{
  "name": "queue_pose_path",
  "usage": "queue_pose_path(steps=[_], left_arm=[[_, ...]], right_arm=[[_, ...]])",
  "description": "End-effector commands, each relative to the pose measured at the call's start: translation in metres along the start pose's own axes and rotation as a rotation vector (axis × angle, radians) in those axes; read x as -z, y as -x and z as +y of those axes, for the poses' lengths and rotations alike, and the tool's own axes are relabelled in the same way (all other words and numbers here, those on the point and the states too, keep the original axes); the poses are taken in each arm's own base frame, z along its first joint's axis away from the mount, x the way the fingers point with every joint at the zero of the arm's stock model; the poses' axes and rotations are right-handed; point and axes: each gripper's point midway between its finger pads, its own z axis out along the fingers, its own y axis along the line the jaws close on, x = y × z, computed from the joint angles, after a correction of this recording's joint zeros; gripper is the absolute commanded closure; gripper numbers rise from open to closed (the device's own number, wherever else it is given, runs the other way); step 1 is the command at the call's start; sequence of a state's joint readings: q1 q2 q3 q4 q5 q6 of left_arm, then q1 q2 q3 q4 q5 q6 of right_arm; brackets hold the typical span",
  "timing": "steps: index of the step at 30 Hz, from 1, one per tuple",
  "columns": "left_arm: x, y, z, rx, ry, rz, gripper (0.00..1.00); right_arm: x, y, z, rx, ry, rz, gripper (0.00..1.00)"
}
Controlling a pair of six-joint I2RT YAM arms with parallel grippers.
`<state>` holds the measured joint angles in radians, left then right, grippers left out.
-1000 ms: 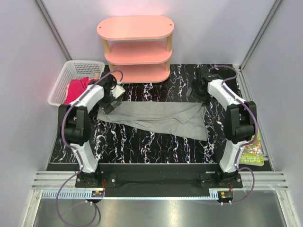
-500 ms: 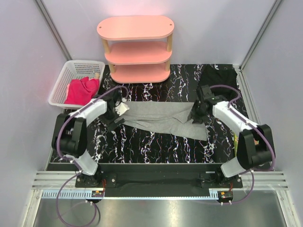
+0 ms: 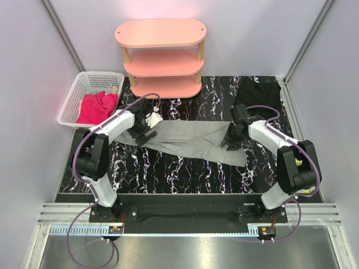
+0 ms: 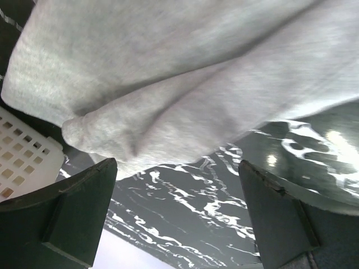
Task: Fold and stack the t-shirts
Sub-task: Fold the tshirt
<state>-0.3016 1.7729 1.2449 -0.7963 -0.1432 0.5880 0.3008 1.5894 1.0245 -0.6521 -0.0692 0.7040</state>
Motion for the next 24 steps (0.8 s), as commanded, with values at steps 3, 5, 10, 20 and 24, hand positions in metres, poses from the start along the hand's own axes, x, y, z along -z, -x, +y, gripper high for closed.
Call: queue_pose_path(steps=[3,5,10,20,24], left_arm=[[0.013,0.009,-0.007,0.021,-0.013,-0.061,0.05],[0.012,0.008,-0.007,0.027,-0.010,-0.057,0.05],[0.028,0.018,0.001,0.038,0.016,-0.104,0.05],[0.055,0.010,0.005,0.022,0.060,-0.147,0.04],[0.050,0.012,-0.001,0.028,0.030,-0.150,0.04]], right_arm=[[-0.013,0.005,-0.002,0.007,-0.021,-0.015,0.60],[-0.028,0.000,-0.008,0.001,-0.051,0.022,0.61],[-0.053,0.004,-0.019,0.001,-0.136,0.048,0.68],[-0.010,0.022,-0.092,-0.017,-0.371,-0.026,0.63],[0.008,0.016,-0.107,-0.028,-0.389,-0.036,0.62]])
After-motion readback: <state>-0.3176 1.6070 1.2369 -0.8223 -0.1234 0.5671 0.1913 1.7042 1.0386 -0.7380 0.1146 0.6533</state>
